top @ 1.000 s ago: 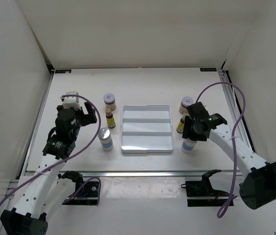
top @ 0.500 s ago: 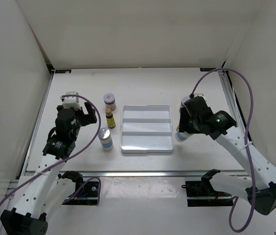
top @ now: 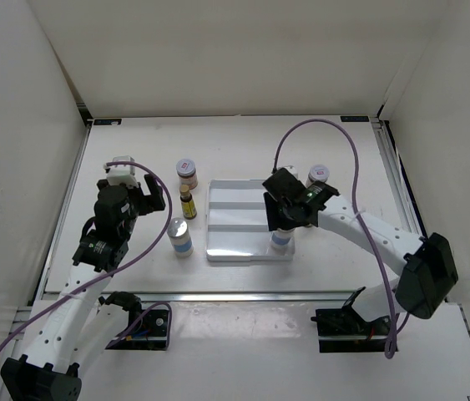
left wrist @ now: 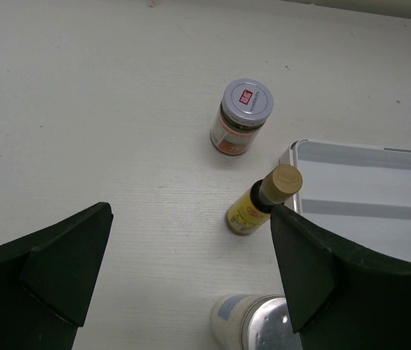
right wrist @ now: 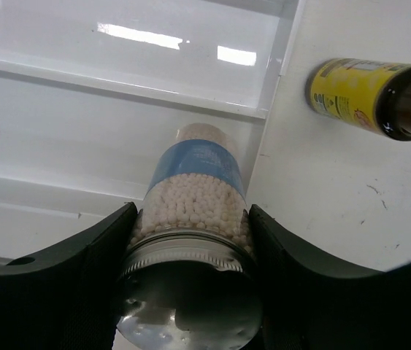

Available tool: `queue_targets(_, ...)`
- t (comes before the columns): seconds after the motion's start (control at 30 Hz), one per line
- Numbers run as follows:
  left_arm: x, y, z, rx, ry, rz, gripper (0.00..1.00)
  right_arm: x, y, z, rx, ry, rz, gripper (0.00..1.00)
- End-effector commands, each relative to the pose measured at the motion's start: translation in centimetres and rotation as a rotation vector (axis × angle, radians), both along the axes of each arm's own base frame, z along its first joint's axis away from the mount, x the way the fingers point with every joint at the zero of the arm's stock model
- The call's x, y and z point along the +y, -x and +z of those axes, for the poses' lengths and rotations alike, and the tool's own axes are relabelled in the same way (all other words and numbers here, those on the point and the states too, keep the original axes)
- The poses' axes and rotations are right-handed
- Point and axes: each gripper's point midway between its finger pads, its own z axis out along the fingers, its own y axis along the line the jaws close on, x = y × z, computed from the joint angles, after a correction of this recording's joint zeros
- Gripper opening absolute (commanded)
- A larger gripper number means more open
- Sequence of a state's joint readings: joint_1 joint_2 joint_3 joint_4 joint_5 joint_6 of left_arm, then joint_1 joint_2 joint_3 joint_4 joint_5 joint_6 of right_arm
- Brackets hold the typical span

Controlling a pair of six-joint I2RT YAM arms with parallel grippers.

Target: Organize the condiment bottles

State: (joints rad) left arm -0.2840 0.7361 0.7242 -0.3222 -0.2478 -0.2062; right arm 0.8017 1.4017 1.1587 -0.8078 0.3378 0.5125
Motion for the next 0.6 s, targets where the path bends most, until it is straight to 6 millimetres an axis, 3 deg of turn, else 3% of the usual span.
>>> queue_targets(0.0,-0.6,0.3,0.3,-0.005,0.011,-0.033,1.0,1.0,-1.4,0.4,-0.063,-0.039,-0.011,0.15)
queue_targets(0.03,-0.8,0.3,0.2,-0.004,0.014,-0.043,1.0,1.1,-1.4,0.0,-0.053,-0.029,-0.011,0.27)
queue_targets(0.1,-1.0,0.4,0.1,0.007,0.036,-0.047,1.0,1.1,-1.1,-0.7,-0.033,-0.021,-0.006,0.41)
queue_targets(0.2,-1.1,0.8,-0.2,0.021,0.065,-0.037,1.0,1.0,-0.8,-0.6,-0.018,-0.024,-0.009,0.7)
queue_targets(0.23,-1.4,0.9,0.9,0.01,0.097,-0.047,1.0,1.0,-0.8,-0.2,-0.027,-0.033,-0.009,0.79)
queue_targets(0.27,-1.6,1.3,0.7,0.04,0.095,-0.063,1.0,0.9,-1.2,0.6,-0.046,-0.024,-0.02,0.97)
queue_targets(0.5,-4.7,3.4,1.3,0.096,0.192,-0.224,1.0,-1.3,-2.6,8.7,-0.258,-0.043,-0.043,1.0)
queue_targets(0.57,-5.0,3.5,0.1,0.149,0.198,-0.227,1.0,-1.2,-2.8,11.0,-0.306,-0.07,-0.023,1.0)
